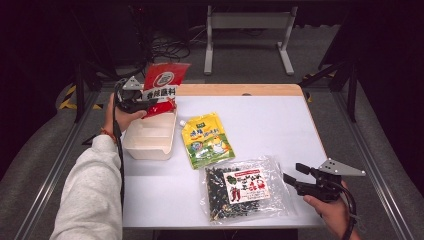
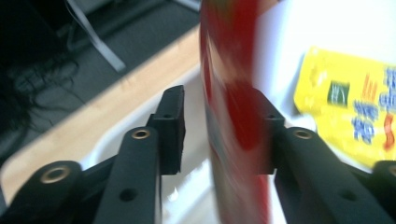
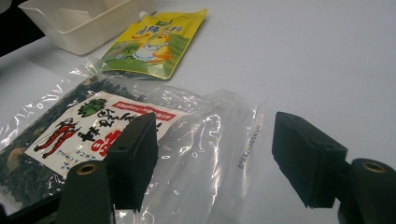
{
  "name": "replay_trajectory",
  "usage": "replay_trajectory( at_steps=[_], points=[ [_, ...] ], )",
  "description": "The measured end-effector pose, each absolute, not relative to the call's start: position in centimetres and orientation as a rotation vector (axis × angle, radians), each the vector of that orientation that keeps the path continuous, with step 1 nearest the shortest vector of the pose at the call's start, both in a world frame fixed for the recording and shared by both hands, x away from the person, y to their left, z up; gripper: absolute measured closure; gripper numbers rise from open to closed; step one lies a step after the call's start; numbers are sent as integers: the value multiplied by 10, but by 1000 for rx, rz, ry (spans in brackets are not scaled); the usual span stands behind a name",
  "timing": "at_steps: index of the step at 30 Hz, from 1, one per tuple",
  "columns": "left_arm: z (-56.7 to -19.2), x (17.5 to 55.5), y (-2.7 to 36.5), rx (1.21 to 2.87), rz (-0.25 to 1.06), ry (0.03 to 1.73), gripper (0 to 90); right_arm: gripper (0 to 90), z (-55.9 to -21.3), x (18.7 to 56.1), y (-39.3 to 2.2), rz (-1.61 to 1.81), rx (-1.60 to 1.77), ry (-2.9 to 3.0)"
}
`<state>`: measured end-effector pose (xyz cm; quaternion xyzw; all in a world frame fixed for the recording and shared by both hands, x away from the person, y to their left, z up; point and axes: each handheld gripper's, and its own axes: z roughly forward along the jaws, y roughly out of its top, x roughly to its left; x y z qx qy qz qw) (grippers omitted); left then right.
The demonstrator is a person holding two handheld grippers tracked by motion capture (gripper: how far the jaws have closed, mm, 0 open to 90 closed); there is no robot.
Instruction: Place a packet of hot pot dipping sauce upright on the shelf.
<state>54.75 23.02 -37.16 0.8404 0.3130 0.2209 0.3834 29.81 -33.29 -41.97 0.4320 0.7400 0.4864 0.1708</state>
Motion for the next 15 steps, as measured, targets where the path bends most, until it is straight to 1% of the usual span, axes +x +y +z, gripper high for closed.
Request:
replay_trajectory(
  at_steps=[1,2,3,5,6,7,15],
  points=[
    [-373,547,230,2153,584,793,633,311,-420,298,-332,1386,1231,2106],
    [-373,547,230,2156,601,806,694,311,-420,299,-332,1383,1226,2113],
    [-373,547,230,2154,616,811,733,311,-420,299,-331,1380,1223,2117],
    [-374,548,232,2149,633,828,757,310,-421,299,-330,1378,1223,2125],
    [-375,549,233,2156,643,833,802,310,-421,299,-330,1379,1221,2126],
    [-377,550,233,2156,655,854,824,309,-421,300,-329,1375,1221,2132],
    [-384,555,237,2158,636,889,883,304,-422,300,-328,1379,1219,2144]
  ],
)
